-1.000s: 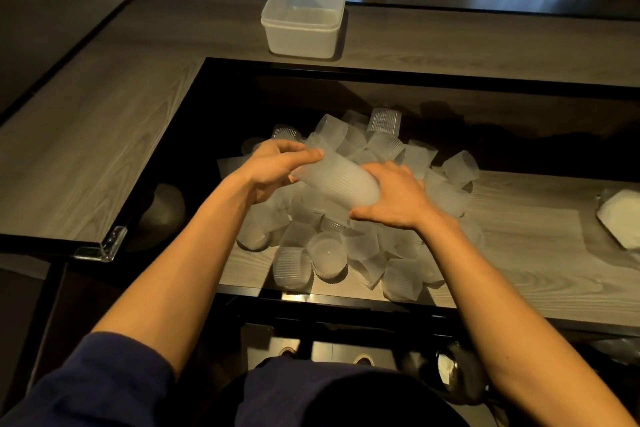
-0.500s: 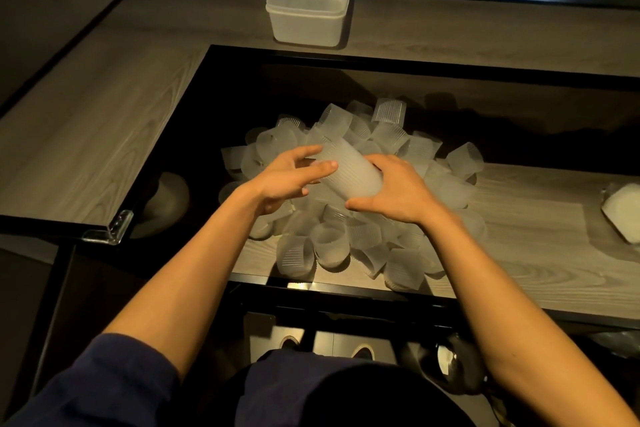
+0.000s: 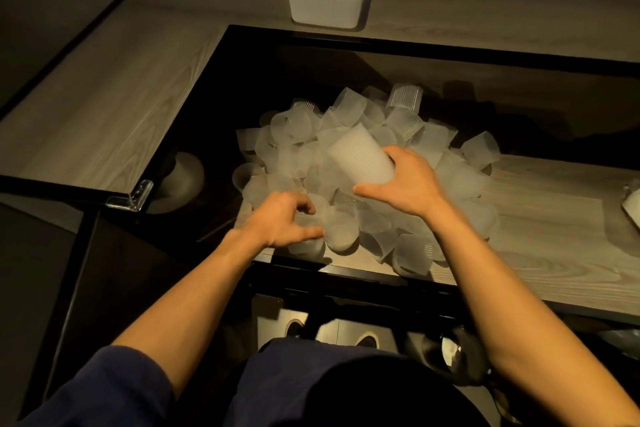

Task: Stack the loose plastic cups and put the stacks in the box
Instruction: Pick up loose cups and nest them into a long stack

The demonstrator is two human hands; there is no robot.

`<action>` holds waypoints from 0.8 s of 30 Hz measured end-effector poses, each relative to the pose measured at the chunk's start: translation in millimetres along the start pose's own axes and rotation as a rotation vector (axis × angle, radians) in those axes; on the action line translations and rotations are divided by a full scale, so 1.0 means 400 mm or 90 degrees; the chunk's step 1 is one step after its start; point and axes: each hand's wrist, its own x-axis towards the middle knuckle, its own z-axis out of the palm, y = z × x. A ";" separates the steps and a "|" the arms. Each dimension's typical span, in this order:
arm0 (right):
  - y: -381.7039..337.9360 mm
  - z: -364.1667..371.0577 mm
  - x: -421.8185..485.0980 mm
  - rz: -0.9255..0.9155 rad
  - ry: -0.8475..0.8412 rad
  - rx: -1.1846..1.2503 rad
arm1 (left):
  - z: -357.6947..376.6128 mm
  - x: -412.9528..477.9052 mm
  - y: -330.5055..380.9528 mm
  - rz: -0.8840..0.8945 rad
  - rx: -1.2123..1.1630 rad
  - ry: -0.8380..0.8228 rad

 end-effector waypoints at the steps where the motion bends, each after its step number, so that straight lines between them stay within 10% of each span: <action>1: -0.003 0.001 -0.001 -0.001 -0.004 0.002 | 0.013 -0.006 -0.004 0.007 0.054 -0.024; 24: -0.010 -0.027 0.002 -0.033 -0.087 0.034 | -0.073 0.012 -0.026 -0.026 -0.108 0.084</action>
